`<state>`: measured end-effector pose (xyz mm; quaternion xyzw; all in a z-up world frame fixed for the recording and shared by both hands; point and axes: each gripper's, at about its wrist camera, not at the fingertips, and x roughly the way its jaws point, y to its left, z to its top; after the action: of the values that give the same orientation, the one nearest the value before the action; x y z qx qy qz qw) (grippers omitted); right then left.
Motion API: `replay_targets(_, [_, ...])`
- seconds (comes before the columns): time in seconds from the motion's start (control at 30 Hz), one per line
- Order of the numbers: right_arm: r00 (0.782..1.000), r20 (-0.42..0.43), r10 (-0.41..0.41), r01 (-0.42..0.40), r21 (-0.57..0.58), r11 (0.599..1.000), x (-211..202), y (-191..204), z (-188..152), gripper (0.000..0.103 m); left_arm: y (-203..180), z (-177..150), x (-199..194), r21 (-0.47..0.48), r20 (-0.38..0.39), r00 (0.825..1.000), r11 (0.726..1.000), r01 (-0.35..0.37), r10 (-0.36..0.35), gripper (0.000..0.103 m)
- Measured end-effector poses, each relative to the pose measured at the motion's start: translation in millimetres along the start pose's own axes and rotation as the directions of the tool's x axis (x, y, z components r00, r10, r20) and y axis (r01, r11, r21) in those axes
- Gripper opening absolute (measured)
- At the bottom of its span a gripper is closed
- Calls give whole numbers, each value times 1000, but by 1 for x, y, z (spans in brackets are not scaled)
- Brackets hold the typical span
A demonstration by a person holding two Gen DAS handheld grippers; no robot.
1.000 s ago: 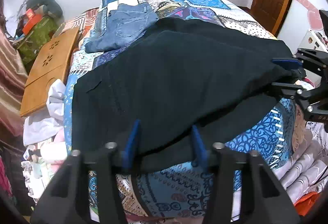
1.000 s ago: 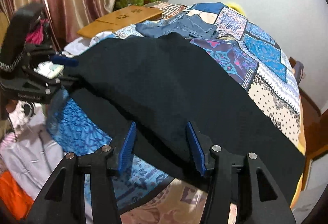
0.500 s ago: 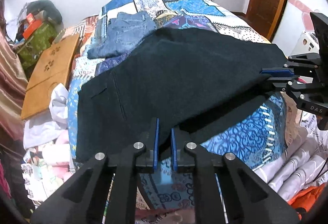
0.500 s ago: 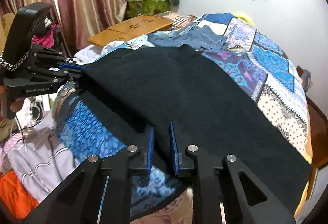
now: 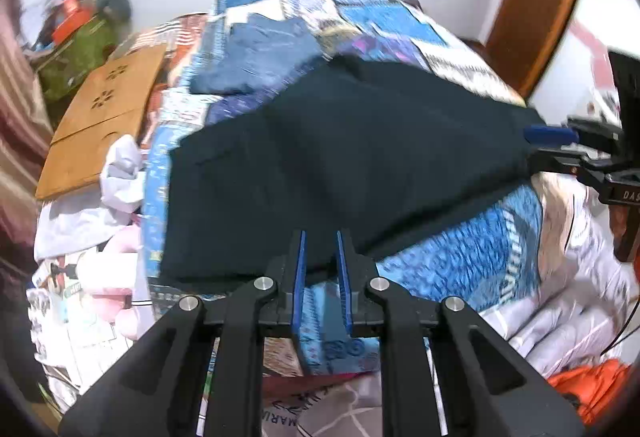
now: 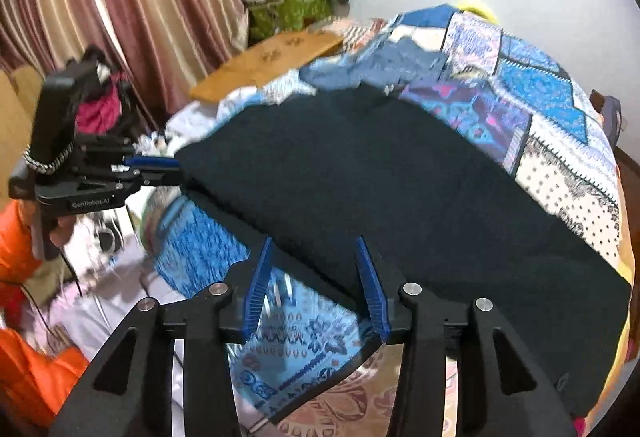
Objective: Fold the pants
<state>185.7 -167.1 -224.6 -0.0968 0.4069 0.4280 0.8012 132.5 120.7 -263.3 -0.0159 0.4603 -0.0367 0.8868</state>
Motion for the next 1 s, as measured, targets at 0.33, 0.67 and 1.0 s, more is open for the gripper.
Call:
replay_targets(0.33, [998, -37, -58, 63, 122, 991, 32, -29, 2, 41, 46, -8, 66, -124, -150, 981, 982, -140, 121, 17])
replay_targets(0.67, [991, -70, -115, 123, 125, 985, 27, -41, -30, 41, 54, -27, 68, -102, -126, 975, 975, -198, 185, 34])
replay_targets(1.0, [983, -71, -171, 182, 175, 968, -4, -59, -39, 44, 46, 4, 51, -104, -128, 977, 977, -187, 173, 33])
